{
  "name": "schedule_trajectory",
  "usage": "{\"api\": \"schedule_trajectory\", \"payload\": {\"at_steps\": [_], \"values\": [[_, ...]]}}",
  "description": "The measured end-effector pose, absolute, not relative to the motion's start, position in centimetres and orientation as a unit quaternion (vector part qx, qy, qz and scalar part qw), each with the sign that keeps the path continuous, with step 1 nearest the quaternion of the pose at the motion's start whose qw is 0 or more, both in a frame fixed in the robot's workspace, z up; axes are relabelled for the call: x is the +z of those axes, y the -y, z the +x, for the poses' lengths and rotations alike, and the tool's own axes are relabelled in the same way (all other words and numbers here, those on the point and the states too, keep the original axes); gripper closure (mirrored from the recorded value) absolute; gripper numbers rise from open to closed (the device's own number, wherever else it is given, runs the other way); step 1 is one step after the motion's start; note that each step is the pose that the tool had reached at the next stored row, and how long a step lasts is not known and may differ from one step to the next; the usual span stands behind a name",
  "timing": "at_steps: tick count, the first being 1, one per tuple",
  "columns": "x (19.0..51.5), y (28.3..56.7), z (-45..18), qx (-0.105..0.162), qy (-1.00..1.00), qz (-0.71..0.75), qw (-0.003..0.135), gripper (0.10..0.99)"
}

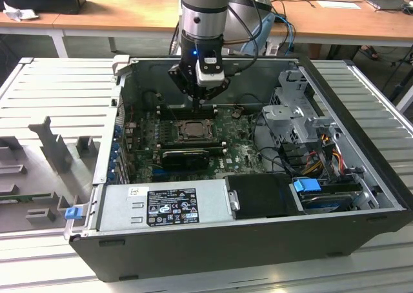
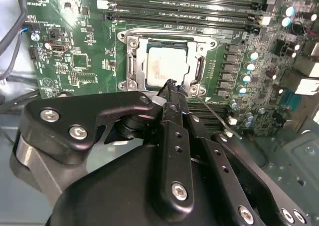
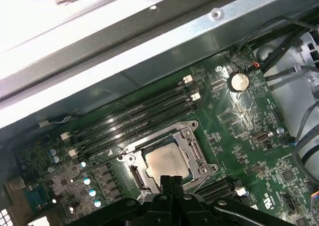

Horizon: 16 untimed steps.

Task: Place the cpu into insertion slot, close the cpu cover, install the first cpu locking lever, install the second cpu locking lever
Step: 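Install the first cpu locking lever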

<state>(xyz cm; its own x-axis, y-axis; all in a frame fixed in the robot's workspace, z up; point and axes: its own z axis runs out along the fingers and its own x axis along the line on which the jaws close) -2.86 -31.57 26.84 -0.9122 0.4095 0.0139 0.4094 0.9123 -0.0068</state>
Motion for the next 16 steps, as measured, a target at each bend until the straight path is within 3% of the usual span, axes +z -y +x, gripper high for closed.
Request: {"api": "schedule_trajectory", "payload": {"at_steps": [16], "values": [[26.72,31.57,-3.60,0.003,0.997,-0.078,0.007,0.980]]}}
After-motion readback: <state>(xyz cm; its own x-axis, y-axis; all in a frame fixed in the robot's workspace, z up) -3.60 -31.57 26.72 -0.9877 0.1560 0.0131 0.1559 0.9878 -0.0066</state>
